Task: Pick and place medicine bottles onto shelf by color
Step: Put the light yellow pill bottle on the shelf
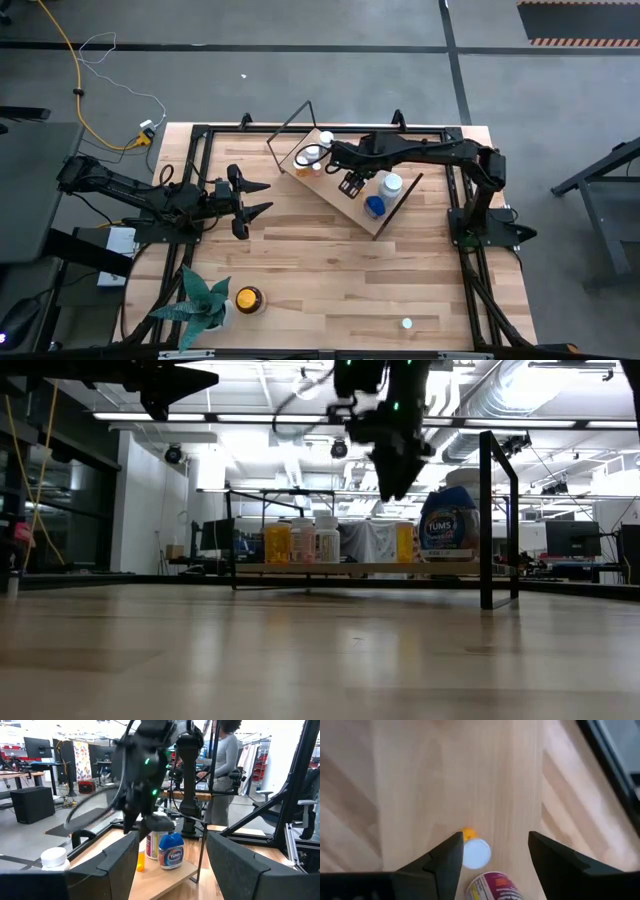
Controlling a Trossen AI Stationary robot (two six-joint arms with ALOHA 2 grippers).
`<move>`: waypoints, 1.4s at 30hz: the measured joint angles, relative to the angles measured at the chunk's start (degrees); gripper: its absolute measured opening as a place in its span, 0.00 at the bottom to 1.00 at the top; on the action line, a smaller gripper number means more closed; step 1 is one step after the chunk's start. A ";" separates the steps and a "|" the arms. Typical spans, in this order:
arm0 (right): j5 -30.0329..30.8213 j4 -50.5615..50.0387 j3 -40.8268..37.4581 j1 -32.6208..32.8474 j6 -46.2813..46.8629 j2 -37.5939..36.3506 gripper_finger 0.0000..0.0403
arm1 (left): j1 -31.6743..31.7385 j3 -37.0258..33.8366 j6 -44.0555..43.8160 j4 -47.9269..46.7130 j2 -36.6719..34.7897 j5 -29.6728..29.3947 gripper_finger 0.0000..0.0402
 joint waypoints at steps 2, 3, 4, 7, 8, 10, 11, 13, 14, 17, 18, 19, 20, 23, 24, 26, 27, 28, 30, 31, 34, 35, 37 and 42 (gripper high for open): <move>0.02 0.46 0.08 1.28 -0.60 -1.69 0.54 | -0.02 0.00 0.01 0.00 0.00 -0.02 0.55; 0.00 0.40 0.08 2.18 -0.81 -2.67 0.54 | -0.02 0.00 -0.01 0.00 0.00 -0.02 0.55; 0.05 0.64 -0.07 3.33 -0.82 -3.69 0.54 | -0.02 0.00 -0.01 -0.02 0.00 0.00 0.55; 0.76 4.96 -2.82 8.42 -0.85 -7.73 0.54 | 0.00 0.00 -0.01 -0.02 0.00 0.00 0.55; 0.64 7.14 -4.39 10.63 -0.78 -9.24 0.54 | -0.02 0.00 -0.01 -0.02 0.00 0.00 0.55; 0.59 12.02 -7.93 15.72 0.48 -12.25 0.54 | -0.01 0.00 -0.04 -0.02 0.00 0.00 0.55; 0.62 14.62 -9.96 18.50 1.20 -13.79 0.54 | -0.02 0.00 -0.05 -0.04 0.00 0.00 0.55; 0.68 20.61 -14.24 24.38 3.85 -16.76 0.54 | 0.00 0.00 0.01 -0.02 -0.02 0.00 0.55; 0.66 23.73 -16.42 27.35 5.58 -18.00 0.54 | 0.00 0.00 -0.01 -0.06 -0.02 0.00 0.55; 0.72 31.15 -21.84 35.87 11.90 -20.34 0.54 | 0.00 0.00 -0.01 -0.07 0.00 0.00 0.55; 0.78 32.40 -22.96 38.32 14.39 -20.54 0.54 | 0.00 0.00 -0.03 -0.07 -0.02 0.00 0.55; 1.08 32.97 -23.68 40.67 17.50 -20.53 0.54 | 0.00 0.00 -0.08 -0.10 -0.02 0.00 0.55; 1.43 32.59 -24.15 42.94 20.94 -20.36 0.54 | 0.00 0.00 -0.11 -0.26 -0.02 0.00 0.55; 2.08 28.52 -24.04 48.37 32.86 -18.85 0.54 | 0.00 0.00 -0.14 -0.45 -0.01 0.00 0.55; 1.87 26.14 -23.74 49.88 36.90 -18.21 0.54 | 0.00 0.00 -0.14 -0.48 -0.02 0.00 0.55; 1.30 20.84 -22.56 52.59 45.03 -16.84 0.54 | 0.00 0.00 -0.03 -0.48 -0.02 -0.02 0.55; 0.66 17.96 -21.74 53.73 48.77 -16.06 0.54 | 0.00 0.00 -0.03 -0.46 -0.02 -0.02 0.55; -0.11 14.76 -21.06 54.87 52.57 -15.25 0.54 | 0.00 0.00 -0.05 -0.46 -0.02 -0.02 0.55; -2.42 9.57 -19.90 56.76 59.33 -13.38 0.54 | 0.00 0.00 -0.03 -0.47 -0.02 -0.02 0.55; -4.06 8.21 -19.43 57.56 62.35 -12.46 0.54 | 0.00 0.00 -0.03 -0.46 -0.01 -0.02 0.55; -8.63 7.04 -18.30 59.50 69.52 -9.84 0.54 | 0.00 0.00 -0.14 -0.46 0.00 -0.02 0.55; -9.80 7.44 -17.84 59.99 71.32 -8.90 0.54 | 0.00 0.00 -0.14 -0.46 -0.02 -0.02 0.55; -11.51 7.72 -16.63 61.03 73.94 -6.88 0.54 | 0.00 0.00 -0.08 -0.46 -0.02 -0.02 0.55; -12.48 7.41 -12.44 62.48 76.71 -2.48 0.54 | 0.00 0.00 -0.14 -0.46 0.00 -0.02 0.55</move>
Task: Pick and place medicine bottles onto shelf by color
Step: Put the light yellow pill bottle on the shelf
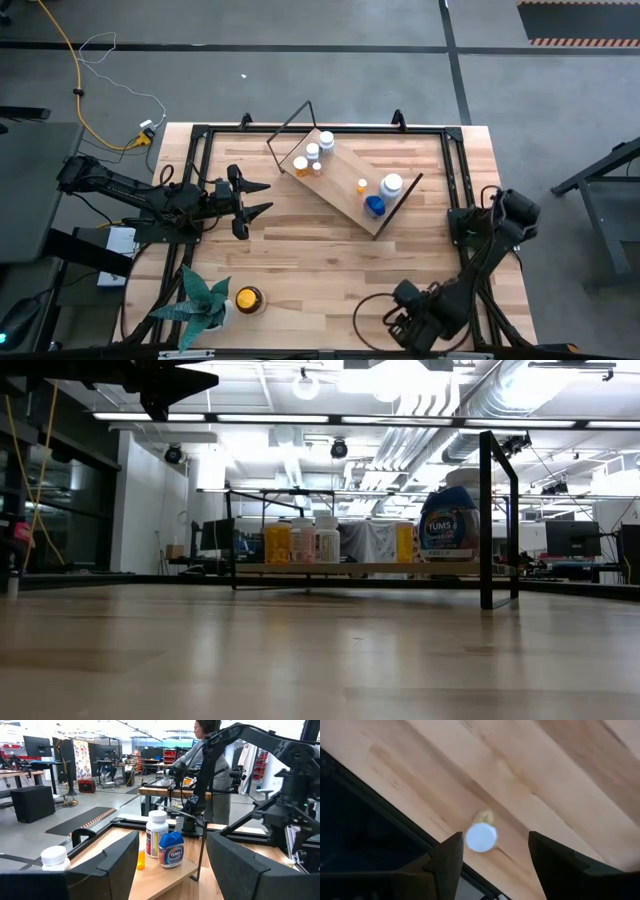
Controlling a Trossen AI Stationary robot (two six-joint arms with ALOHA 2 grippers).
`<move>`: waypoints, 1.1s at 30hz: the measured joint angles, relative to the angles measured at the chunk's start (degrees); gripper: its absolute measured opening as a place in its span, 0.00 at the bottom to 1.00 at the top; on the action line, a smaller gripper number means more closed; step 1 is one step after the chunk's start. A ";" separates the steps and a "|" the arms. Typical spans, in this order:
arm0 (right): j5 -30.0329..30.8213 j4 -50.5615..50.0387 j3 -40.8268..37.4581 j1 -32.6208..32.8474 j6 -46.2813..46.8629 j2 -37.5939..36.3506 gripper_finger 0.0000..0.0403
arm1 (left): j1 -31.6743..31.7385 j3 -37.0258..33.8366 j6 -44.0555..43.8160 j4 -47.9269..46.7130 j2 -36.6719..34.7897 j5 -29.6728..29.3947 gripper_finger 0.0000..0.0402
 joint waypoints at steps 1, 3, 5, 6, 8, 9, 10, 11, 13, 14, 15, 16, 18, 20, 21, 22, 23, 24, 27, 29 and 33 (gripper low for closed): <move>-0.01 0.04 0.75 0.00 0.09 0.81 0.54 | 0.00 0.00 0.00 0.00 -0.02 0.00 0.55; 0.01 0.05 2.46 -0.07 0.13 2.40 0.54 | 0.00 0.00 0.00 0.00 -0.01 0.00 0.55; -0.03 0.15 3.74 -0.12 0.10 4.17 0.54 | 0.00 0.00 -0.12 0.00 0.00 0.00 0.55; -0.17 0.08 4.24 -0.23 0.08 5.03 0.54 | -0.01 0.00 -0.49 0.00 0.00 0.00 0.55; -1.22 0.08 5.22 -0.48 0.04 6.60 0.54 | 0.00 0.00 -0.95 0.00 0.00 0.00 0.55; -2.12 0.06 5.64 -0.61 0.04 7.22 0.54 | 0.00 0.00 -0.92 0.00 -0.01 0.00 0.55; -3.03 0.03 5.87 -0.63 0.06 7.77 0.54 | -0.02 0.00 -0.90 0.00 0.00 0.00 0.55; -3.74 -0.22 6.07 -0.66 0.05 8.33 0.54 | 0.00 0.00 -0.90 0.00 0.00 0.00 0.55; -4.07 -0.55 6.06 -0.61 0.09 8.79 0.54 | -0.02 0.00 -0.90 0.00 -0.02 0.00 0.55; -4.06 -0.67 5.99 -0.61 0.32 8.79 0.54 | -0.01 0.00 -0.90 0.00 -0.02 0.00 0.55; -4.07 -1.16 5.99 -0.61 0.88 8.77 0.54 | -0.01 0.00 -0.90 0.00 -0.02 0.00 0.55; -4.07 -1.89 5.97 -0.61 1.26 8.77 0.54 | -0.02 0.00 -0.90 0.00 -0.02 0.00 0.55; -4.07 -2.87 5.91 -0.61 1.44 8.77 0.54 | -0.01 0.00 -0.90 0.00 -0.02 0.00 0.55; -4.73 -3.31 5.91 -0.57 1.44 8.77 0.54 | -0.02 0.00 -0.90 0.00 -0.02 0.00 0.55; -5.01 -3.49 5.90 -0.58 1.46 8.77 0.54 | -0.02 0.00 -0.90 0.00 0.00 0.00 0.55; -5.01 -3.45 5.90 -0.59 1.47 8.77 0.54 | -0.02 0.00 -0.90 0.00 0.00 0.00 0.55; -4.97 -3.22 5.90 -0.59 1.51 8.77 0.54 | 0.00 0.00 -0.90 0.00 -0.02 0.00 0.55; -4.92 -2.83 5.90 -0.57 1.53 8.77 0.54 | -0.01 0.00 -0.90 0.00 -0.02 0.00 0.55; -4.90 -0.91 5.88 -0.57 1.64 8.77 0.54 | -0.02 0.00 -0.90 0.00 -0.02 0.00 0.55; -4.81 -0.90 5.88 -0.57 2.71 8.82 0.54 | -0.02 0.00 -0.90 0.00 -0.01 0.00 0.55; -5.33 -1.16 5.88 -0.50 3.18 10.30 0.54 | -0.02 0.00 -0.90 0.00 -0.01 0.00 0.55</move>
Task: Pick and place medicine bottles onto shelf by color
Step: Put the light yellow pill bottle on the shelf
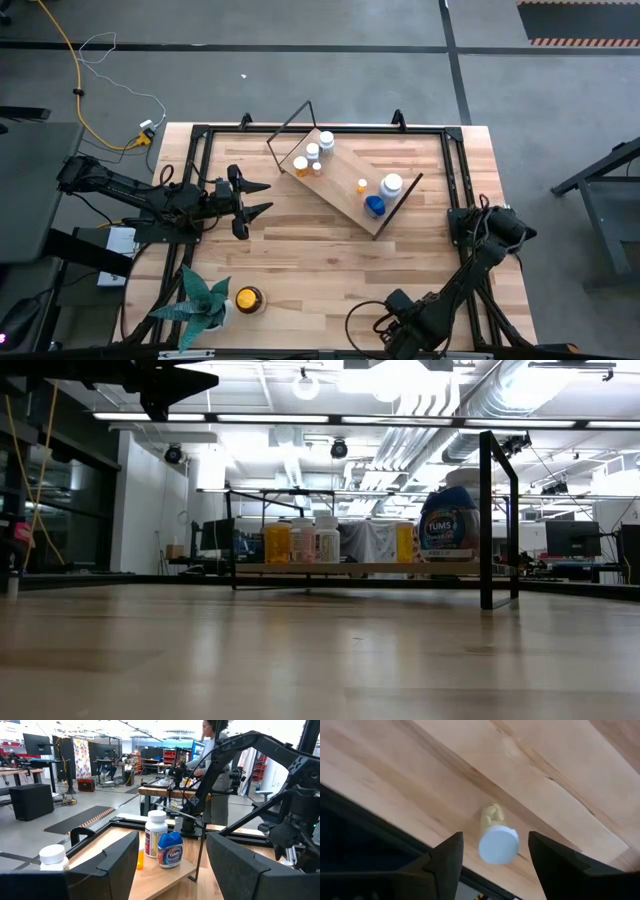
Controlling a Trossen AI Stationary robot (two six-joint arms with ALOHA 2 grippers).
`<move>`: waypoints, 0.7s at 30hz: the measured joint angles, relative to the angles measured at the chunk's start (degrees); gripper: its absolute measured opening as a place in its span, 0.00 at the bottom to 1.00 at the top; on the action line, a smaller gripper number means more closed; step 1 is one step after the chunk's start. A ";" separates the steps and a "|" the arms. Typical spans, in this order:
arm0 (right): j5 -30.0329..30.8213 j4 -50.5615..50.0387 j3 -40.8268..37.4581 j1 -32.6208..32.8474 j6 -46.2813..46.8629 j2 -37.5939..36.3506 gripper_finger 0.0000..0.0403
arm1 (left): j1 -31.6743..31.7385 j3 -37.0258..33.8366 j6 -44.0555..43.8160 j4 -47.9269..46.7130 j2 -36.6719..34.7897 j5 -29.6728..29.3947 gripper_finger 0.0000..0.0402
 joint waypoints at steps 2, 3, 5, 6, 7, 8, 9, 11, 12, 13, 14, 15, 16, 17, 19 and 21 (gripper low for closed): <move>-0.48 -0.11 -0.02 0.00 0.40 0.90 0.54 | 0.00 0.00 -0.02 0.00 -0.01 0.00 0.55; -0.73 -0.09 -0.02 0.00 0.37 1.26 0.54 | 0.00 0.00 -0.06 0.00 0.00 0.00 0.55; -0.95 -0.03 -0.02 0.00 0.37 1.86 0.54 | 0.00 0.00 -0.43 0.00 -0.01 0.00 0.55; -0.94 -0.05 -0.02 0.00 0.37 2.08 0.54 | 0.00 0.00 -0.44 0.00 0.00 0.00 0.55; -0.90 -0.03 -0.02 0.00 0.38 2.16 0.54 | 0.00 0.00 -0.44 0.00 0.00 0.00 0.55; -0.88 -0.03 -0.02 0.00 0.37 2.19 0.54 | 0.00 0.00 -0.44 0.00 -0.01 0.00 0.55; -0.88 -0.03 -0.02 0.00 0.35 2.19 0.54 | 0.00 0.00 -0.44 0.00 0.00 0.00 0.55; -0.55 -0.07 -0.02 0.00 0.38 2.19 0.54 | 0.00 0.00 -0.44 0.00 -0.01 0.00 0.55; -0.26 -0.12 -0.02 0.00 0.38 2.19 0.54 | 0.00 0.00 -0.44 0.00 -0.01 0.00 0.55; -0.07 -0.09 -0.02 0.00 0.37 2.19 0.54 | 0.00 0.00 -0.44 0.00 0.00 0.00 0.55; -0.04 -0.09 -0.02 0.00 0.37 2.19 0.53 | 0.00 0.00 -0.44 0.00 -0.01 0.00 0.55; -0.04 -0.09 -0.02 0.00 0.37 2.19 0.53 | 0.00 0.00 -0.44 0.00 -0.01 0.00 0.55; -0.03 -0.09 -0.02 0.00 0.37 2.19 0.52 | 0.00 0.00 -0.44 0.00 0.01 0.00 0.55; -0.04 -0.09 -0.02 0.00 0.37 2.19 0.50 | 0.00 0.00 -0.44 0.00 -0.01 0.00 0.55; -0.23 -0.09 -0.04 0.00 0.37 2.19 0.46 | 0.00 0.00 -0.44 0.00 0.00 0.00 0.55; -1.21 -0.09 -0.04 0.00 0.34 2.19 0.41 | 0.00 0.00 -0.44 0.00 -0.01 0.00 0.55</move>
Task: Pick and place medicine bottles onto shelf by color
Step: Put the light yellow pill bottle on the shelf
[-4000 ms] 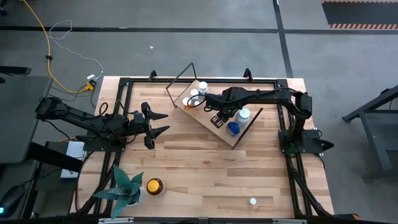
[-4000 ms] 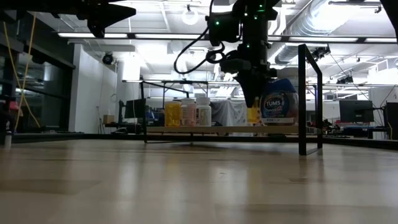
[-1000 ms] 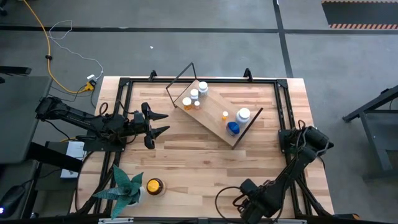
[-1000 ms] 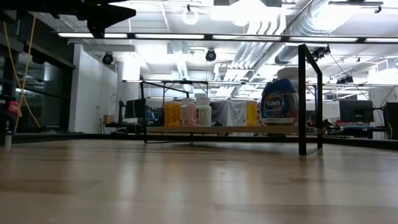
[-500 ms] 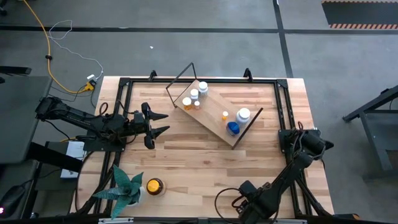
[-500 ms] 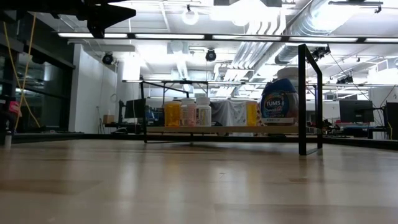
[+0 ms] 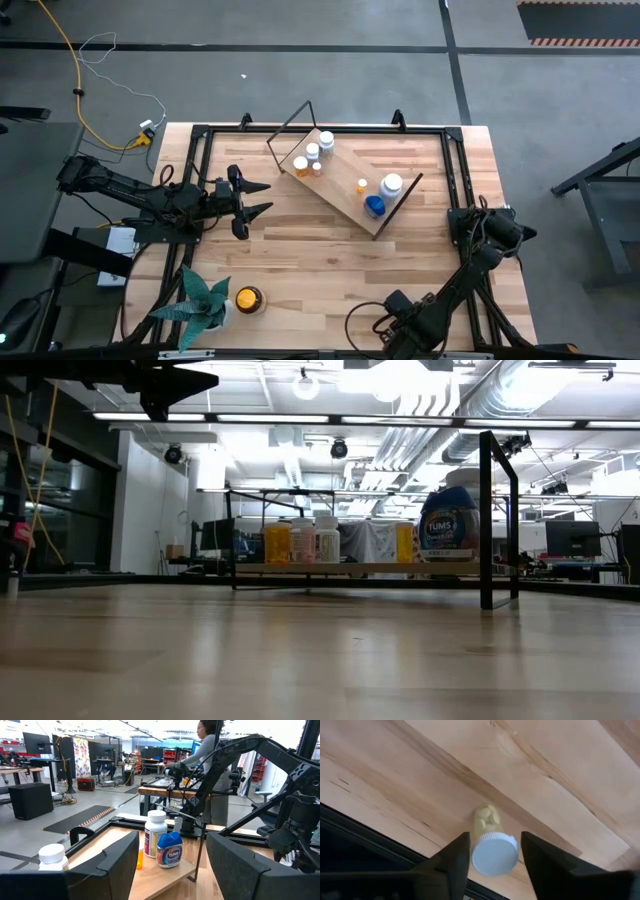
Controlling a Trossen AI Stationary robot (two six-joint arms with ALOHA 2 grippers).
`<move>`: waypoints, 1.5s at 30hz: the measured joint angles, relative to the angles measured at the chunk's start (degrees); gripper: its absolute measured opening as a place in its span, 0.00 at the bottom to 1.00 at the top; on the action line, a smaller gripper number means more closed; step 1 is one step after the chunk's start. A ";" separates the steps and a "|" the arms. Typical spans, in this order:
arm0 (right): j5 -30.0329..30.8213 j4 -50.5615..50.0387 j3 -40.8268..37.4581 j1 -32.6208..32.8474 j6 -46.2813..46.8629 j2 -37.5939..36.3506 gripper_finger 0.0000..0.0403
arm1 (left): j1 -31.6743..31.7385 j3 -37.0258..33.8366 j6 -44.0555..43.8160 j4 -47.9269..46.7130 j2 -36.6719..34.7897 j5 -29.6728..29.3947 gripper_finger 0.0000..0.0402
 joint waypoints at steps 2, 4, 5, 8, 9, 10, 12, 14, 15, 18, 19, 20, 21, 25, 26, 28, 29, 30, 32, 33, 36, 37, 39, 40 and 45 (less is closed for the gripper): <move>-0.14 -0.02 0.00 0.01 -0.06 0.00 0.35 | 0.00 0.00 0.00 0.00 0.02 0.00 0.55; -0.51 -0.06 0.02 0.01 -0.83 0.00 0.30 | 0.00 0.00 0.00 0.00 0.02 0.00 0.55; -0.73 -0.19 0.08 0.02 -1.15 0.00 0.28 | 0.00 0.00 0.00 0.00 0.01 0.00 0.55; -0.69 -0.54 0.72 -0.02 -3.00 -0.04 0.24 | 0.00 0.00 0.00 0.00 0.01 0.00 0.55; -0.61 -0.96 1.38 -0.11 -3.98 -0.04 0.24 | 0.00 0.00 0.00 0.00 0.01 -0.01 0.55; -0.39 -1.13 2.08 -0.15 -5.57 -0.06 0.24 | 0.00 0.00 0.00 0.00 0.02 0.00 0.55; 0.96 -0.88 3.99 -0.64 -9.36 -0.10 0.25 | 0.00 0.00 -0.02 0.00 0.00 0.00 0.55; 3.84 0.23 6.23 -1.53 -15.26 -0.11 0.27 | 0.00 0.00 -0.01 0.00 0.00 0.00 0.55; 5.50 1.13 7.60 -2.21 -18.67 -0.11 0.28 | 0.00 0.00 -0.02 0.00 0.01 0.00 0.55; 11.12 2.50 11.97 -5.16 -29.71 -0.13 0.29 | 0.00 0.00 -0.02 0.02 0.00 0.00 0.55; 12.95 2.65 13.53 -6.37 -33.69 -0.13 0.29 | 0.00 0.00 -0.02 0.00 0.02 0.00 0.55; 14.75 2.67 15.12 -7.75 -37.89 -0.13 0.29 | 0.01 0.00 -0.02 0.02 0.01 0.00 0.55; 16.76 2.67 16.73 -9.21 -42.10 -0.13 0.28 | 0.01 0.00 -0.02 0.00 0.02 0.00 0.55; 22.91 2.14 22.12 -15.83 -57.38 -0.20 0.28 | 0.00 0.00 -0.02 0.01 0.00 0.00 0.55; 23.31 1.54 23.12 -17.70 -60.12 -0.20 0.28 | 0.00 0.00 -0.02 0.02 0.01 0.00 0.55; 23.51 -0.01 24.46 -21.82 -63.96 -0.22 0.28 | 0.00 0.00 -0.02 0.01 0.01 0.00 0.55; 23.57 -1.34 24.90 -23.90 -65.28 -0.22 0.28 | 0.00 0.00 -0.02 0.00 0.00 0.00 0.55; 23.57 -2.71 25.05 -25.99 -66.03 -0.22 0.28 | 0.00 0.00 -0.02 0.00 0.00 0.00 0.55; 23.57 -6.10 25.07 -30.21 -66.98 -0.22 0.28 | 0.00 0.00 -0.02 -0.04 0.00 0.00 0.55; 23.54 -8.57 25.07 -32.24 -67.02 -0.22 0.28 | 0.00 0.00 -0.02 -0.13 0.00 0.00 0.55; 23.55 -15.18 24.69 -38.06 -66.63 -0.22 0.28 | 0.00 0.00 -0.06 -0.97 0.02 0.00 0.55; 23.52 -17.37 24.54 -39.83 -66.56 -0.22 0.28 | 0.00 0.00 -0.22 -1.16 0.02 0.00 0.55; 23.30 -20.45 24.46 -42.98 -66.49 -0.20 0.28 | 0.00 0.00 -0.89 -1.35 0.02 0.00 0.55; 23.06 -20.72 24.48 -44.49 -66.57 -0.22 0.28 | 0.01 0.00 -1.28 -1.41 0.02 0.00 0.55; 19.53 -20.27 24.48 -49.72 -67.83 -0.12 0.28 | 0.02 0.00 -1.55 -1.36 0.02 0.00 0.55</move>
